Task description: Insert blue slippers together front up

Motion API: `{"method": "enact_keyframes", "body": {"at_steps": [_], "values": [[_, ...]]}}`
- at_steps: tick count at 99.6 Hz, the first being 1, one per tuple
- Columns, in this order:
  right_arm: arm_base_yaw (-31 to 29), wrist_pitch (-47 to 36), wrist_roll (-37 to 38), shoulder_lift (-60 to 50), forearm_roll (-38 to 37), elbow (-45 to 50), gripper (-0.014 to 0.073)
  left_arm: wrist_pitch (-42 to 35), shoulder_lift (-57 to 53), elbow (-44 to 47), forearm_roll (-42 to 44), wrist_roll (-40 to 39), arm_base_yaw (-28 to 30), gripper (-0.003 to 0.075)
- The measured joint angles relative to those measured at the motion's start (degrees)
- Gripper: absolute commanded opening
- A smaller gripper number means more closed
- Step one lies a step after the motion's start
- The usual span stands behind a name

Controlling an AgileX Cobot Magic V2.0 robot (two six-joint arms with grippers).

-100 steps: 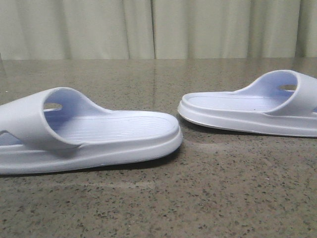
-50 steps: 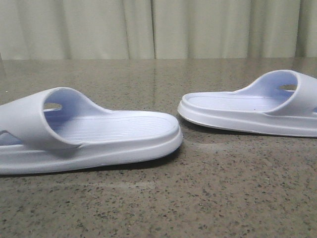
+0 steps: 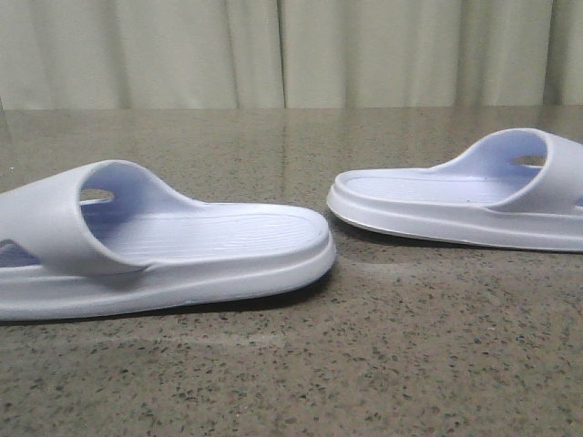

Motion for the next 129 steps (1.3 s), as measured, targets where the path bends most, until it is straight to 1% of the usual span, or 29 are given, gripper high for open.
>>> {"method": "enact_keyframes", "body": {"at_steps": [89, 129], "values": [[0.0, -1.4, 0.0, 0.0, 0.2, 0.0, 0.0354, 0.0, 1.6, 0.0, -2.6, 0.0, 0.0, 0.0484], [0.0, -1.5, 0.0, 0.0, 0.2, 0.0, 0.0354, 0.0, 4.5, -0.3, -5.0, 0.0, 0.0, 0.0484]]}}
